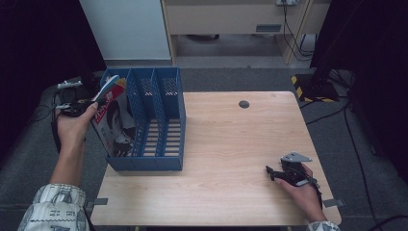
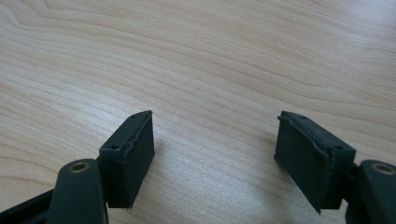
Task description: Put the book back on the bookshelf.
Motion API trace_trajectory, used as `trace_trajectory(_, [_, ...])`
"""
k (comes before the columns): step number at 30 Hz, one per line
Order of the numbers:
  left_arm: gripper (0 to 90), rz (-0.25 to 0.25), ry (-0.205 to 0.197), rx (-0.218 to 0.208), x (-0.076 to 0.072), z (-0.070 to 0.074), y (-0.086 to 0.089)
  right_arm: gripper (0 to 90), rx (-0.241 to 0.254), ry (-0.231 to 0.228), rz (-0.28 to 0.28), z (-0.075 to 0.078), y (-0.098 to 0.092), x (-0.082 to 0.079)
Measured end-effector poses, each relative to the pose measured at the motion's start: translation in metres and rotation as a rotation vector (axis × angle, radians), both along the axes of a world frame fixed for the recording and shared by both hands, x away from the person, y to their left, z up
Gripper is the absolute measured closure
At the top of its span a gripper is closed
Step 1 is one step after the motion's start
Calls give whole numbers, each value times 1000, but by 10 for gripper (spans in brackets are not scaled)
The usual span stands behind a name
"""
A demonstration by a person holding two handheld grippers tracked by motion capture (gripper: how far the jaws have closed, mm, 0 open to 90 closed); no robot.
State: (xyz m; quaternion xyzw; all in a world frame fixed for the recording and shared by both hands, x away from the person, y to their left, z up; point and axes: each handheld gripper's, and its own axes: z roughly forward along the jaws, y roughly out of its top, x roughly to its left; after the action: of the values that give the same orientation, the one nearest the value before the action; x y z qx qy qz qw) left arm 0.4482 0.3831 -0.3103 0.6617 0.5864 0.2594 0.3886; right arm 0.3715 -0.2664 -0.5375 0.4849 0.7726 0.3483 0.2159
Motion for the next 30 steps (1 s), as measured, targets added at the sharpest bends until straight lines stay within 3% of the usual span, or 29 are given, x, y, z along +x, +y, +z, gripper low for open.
trace_trajectory(4, [712, -9, 18, 27, 5, 4, -4, 281, 0, 0, 1, 0, 0, 0])
trace_trajectory(9, [720, -9, 36, 30, 10, 6, -6, 280, 0, 0, 1, 0, 0, 0])
trace_trajectory(12, [771, -26, 66, 52, 13, 6, -8, 279, 1, 1, 2, 0, 0, 0])
trace_trajectory(14, [836, -40, 75, 61, 12, 6, -9, 279, 1, 1, 2, 0, 0, 0])
trace_trajectory(17, [863, -43, 73, 62, 11, 6, -10, 280, 1, 0, 2, 0, 0, 0])
trace_trajectory(21, [865, -25, 46, 61, 8, 7, -10, 280, 0, 0, 2, 0, 0, 0])
trace_trajectory(30, [866, -26, -61, 47, -5, 14, -4, 280, 0, 2, 2, 0, 0, 0])
